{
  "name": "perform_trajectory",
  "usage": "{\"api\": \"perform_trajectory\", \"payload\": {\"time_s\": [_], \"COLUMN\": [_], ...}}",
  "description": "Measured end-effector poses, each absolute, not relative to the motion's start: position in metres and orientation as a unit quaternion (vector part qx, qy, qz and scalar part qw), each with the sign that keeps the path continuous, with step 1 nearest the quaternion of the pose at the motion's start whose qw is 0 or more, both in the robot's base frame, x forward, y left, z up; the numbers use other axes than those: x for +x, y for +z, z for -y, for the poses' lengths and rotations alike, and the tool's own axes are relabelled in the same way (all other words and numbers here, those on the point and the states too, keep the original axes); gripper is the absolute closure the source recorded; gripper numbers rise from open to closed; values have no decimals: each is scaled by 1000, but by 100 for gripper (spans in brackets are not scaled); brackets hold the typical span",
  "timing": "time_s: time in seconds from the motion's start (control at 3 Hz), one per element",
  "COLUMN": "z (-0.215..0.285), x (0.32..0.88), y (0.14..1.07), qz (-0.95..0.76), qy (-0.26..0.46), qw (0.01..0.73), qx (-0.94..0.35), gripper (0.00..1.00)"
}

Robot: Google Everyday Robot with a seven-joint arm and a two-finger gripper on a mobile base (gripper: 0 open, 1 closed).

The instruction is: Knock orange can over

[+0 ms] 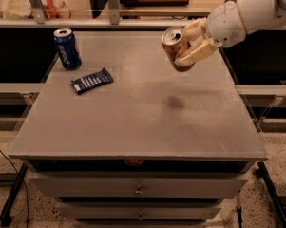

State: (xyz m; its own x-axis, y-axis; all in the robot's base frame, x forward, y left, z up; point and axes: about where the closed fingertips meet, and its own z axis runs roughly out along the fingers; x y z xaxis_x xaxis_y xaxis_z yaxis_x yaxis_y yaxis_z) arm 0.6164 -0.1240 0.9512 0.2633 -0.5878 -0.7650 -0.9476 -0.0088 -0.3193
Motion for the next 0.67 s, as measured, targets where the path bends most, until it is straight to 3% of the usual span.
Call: {"api": "perform_trajectory", "payload": {"time_s": [0.67], "z": [91], "x": [586], "y": [939], "qz": [-494], "qy": [89], "qw": [268], "qx": [-822], "gripper": [100]}}
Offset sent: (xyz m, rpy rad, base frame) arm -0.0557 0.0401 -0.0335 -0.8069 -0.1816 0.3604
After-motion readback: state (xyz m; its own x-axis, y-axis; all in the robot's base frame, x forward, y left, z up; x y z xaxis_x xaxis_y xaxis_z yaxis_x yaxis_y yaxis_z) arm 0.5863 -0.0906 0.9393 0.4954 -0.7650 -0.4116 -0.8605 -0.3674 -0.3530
